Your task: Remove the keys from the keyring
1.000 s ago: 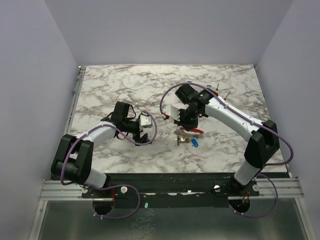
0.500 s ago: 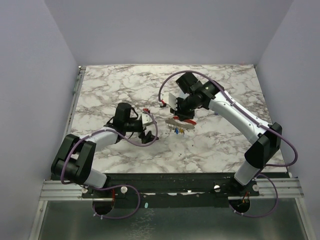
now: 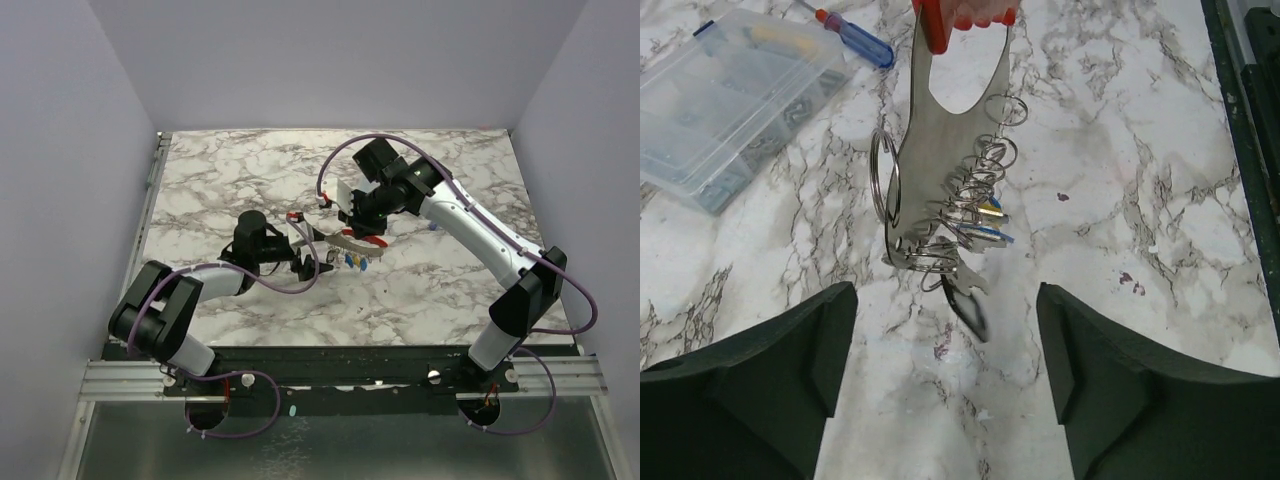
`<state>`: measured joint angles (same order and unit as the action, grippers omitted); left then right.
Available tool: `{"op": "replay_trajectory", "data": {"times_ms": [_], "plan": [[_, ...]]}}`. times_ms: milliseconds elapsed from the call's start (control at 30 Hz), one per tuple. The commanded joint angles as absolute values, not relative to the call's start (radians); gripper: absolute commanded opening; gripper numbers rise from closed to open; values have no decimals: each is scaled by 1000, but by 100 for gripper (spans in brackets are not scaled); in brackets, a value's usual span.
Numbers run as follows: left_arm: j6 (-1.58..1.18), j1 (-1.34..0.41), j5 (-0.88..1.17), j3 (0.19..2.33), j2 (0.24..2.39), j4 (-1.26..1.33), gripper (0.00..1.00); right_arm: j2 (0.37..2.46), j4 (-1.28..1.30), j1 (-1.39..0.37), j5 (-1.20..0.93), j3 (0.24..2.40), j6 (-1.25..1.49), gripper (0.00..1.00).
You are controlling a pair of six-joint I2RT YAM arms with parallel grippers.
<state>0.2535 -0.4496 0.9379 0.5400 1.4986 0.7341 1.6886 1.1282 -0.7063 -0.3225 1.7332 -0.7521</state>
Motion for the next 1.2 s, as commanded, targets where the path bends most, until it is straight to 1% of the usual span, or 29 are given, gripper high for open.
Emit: {"op": "replay_trajectory", "data": {"times_ms": [0, 67, 200, 267, 333, 433, 500, 700, 867, 1000, 1100, 1167], "plan": [[198, -467, 915, 528, 1538, 873, 70, 1661, 1148, -715, -362, 1778, -738, 1], [192, -473, 916, 526, 1553, 890, 63, 1656, 1148, -714, -361, 1773, -738, 1], [180, -485, 923, 525, 1562, 910, 57, 1646, 1147, -714, -365, 1769, -735, 1], [181, -491, 923, 523, 1561, 913, 53, 1643, 1147, -715, -364, 1770, -734, 1], [181, -491, 922, 523, 1562, 913, 45, 1640, 1146, -714, -364, 1768, -732, 1], [179, -491, 916, 520, 1565, 913, 31, 1630, 1143, -715, -364, 1761, -732, 1], [178, -491, 914, 516, 1563, 914, 24, 1623, 1142, -715, -360, 1757, -730, 1], [184, -487, 904, 487, 1543, 902, 21, 1596, 1125, -714, -350, 1733, -725, 1], [173, -482, 897, 494, 1538, 890, 11, 1590, 1119, -714, -350, 1722, -723, 1], [167, -473, 893, 501, 1523, 857, 6, 1577, 1097, -713, -340, 1696, -721, 1], [154, -468, 890, 506, 1517, 841, 0, 1570, 1080, -713, -334, 1663, -721, 0], [135, -462, 892, 507, 1509, 832, 0, 1565, 1059, -707, -331, 1634, -716, 1]]}}
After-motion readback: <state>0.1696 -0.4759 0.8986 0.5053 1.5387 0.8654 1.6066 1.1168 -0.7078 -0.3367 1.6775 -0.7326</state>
